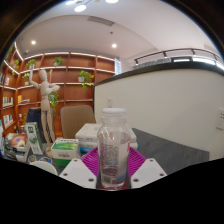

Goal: Pour water

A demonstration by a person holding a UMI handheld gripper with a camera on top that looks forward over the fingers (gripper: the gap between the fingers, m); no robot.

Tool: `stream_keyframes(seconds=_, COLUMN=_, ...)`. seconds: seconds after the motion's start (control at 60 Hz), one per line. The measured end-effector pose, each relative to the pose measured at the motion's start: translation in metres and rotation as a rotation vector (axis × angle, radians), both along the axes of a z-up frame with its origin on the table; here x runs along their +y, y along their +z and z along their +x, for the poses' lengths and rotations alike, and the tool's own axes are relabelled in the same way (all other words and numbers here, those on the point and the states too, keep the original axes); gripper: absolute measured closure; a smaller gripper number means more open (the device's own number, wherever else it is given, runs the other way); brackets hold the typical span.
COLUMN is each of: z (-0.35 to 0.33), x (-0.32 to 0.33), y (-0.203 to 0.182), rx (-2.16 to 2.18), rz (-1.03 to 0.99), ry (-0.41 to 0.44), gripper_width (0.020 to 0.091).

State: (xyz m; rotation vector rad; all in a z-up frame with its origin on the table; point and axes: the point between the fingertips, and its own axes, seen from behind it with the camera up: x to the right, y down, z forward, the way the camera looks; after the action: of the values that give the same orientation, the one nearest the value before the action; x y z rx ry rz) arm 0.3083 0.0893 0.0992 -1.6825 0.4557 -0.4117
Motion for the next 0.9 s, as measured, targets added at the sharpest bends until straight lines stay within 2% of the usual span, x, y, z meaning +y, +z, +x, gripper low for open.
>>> stream_keyframes(seconds=0.067, z=0.001, x=-0.001, y=0.001, rx=-0.002, rz=0.023, ry=-0.001, gripper_width=0.0713)
stream_keyframes(seconds=0.217, z=0.003, x=-0.006, y=0.0, rx=-0.019, rz=0.007, ry=-0.028, gripper_width=0.0582)
stream_keyframes(seconds=0.35, z=-0.013, x=-0.017, y=-0.014, rx=-0.019, rz=-0.078, ry=-0.002, gripper_width=0.0214)
stream_keyframes(seconds=0.383, z=-0.02, x=-0.021, y=-0.015, rx=-0.02, rz=-0.075, ry=0.02, gripper_width=0.0202)
stream_keyframes(seconds=0.5, z=-0.039, x=-0.054, y=-0.014, rx=-0.019, rz=-0.113, ry=0.031, gripper_width=0.0223)
stream_keyframes(seconds=0.6, z=-0.055, x=-0.088, y=0.0, rx=-0.004, rz=-0.103, ry=0.043, gripper_width=0.0222)
stream_keyframes(seconds=0.9, z=-0.074, x=-0.172, y=0.073, rx=0.011, rz=0.009, ry=0.054, gripper_width=0.0226)
